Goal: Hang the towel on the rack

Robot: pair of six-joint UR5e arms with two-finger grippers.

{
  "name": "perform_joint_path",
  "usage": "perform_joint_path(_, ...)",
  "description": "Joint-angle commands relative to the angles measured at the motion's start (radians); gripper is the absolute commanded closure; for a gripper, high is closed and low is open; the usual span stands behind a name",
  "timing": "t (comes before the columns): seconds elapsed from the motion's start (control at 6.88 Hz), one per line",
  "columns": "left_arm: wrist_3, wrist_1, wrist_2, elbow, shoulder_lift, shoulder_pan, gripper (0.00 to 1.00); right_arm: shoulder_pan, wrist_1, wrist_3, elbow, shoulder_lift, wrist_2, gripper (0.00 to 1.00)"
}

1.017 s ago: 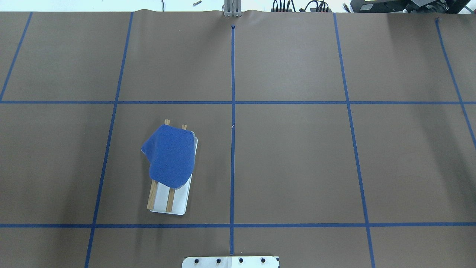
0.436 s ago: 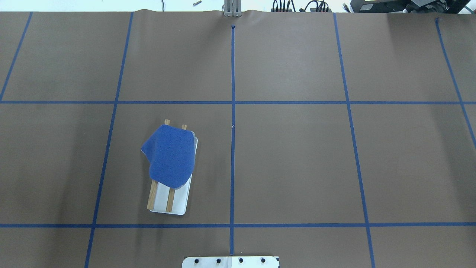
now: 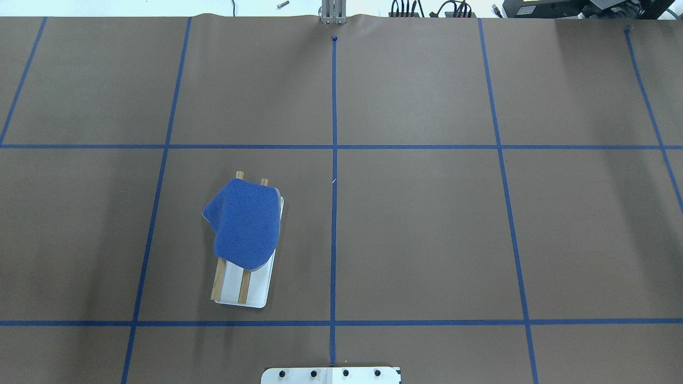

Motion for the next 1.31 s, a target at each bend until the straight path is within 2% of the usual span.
perform_joint_path(0.0,-0.001,0.012,-0.017,-0.004,-0.006,0.000,0.02,-0.003,0.002,0.001,0.022,-0.002,-0.002,0.00)
perform_joint_path(1.16,0.000,0.038,-0.018,-0.013,-0.008,-0.003,0.02,-0.006,0.003,-0.001,0.023,-0.001,0.000,0.00)
